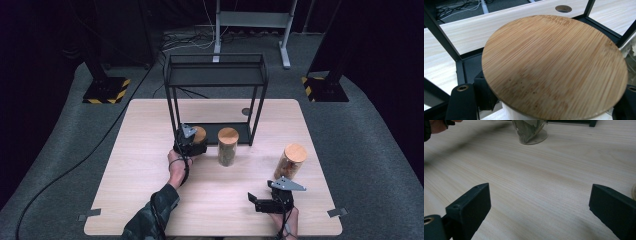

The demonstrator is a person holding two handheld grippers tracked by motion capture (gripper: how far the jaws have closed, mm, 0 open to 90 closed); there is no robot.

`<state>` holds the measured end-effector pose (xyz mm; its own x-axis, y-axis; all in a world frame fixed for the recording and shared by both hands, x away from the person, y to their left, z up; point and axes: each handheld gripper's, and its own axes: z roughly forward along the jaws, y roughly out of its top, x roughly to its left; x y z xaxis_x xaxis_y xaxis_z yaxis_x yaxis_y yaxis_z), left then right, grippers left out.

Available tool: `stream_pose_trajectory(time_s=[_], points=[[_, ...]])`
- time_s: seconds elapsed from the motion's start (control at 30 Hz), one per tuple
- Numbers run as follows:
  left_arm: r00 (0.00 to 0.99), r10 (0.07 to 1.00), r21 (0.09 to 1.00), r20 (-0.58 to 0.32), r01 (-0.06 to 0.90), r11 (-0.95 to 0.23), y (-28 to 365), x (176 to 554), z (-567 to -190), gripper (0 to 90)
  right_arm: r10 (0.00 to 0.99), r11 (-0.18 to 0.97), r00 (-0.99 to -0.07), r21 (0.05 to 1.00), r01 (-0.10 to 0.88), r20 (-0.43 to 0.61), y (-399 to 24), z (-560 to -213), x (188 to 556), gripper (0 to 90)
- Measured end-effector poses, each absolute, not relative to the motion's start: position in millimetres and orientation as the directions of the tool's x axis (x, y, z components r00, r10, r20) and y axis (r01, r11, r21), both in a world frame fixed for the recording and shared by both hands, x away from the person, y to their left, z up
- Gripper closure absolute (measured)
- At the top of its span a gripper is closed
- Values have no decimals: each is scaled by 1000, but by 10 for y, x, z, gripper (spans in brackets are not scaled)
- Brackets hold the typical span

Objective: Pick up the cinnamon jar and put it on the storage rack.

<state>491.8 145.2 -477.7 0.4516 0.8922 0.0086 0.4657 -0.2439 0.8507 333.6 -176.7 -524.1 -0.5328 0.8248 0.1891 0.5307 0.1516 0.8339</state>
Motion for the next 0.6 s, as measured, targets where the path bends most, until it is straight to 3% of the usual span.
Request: stream_pose_trajectory(time_s=[0.6], points=[[440, 898, 850, 13, 469, -242, 1379, 5072, -4742, 255, 823, 150, -534, 834, 530, 192, -1769, -5242, 3336, 32]])
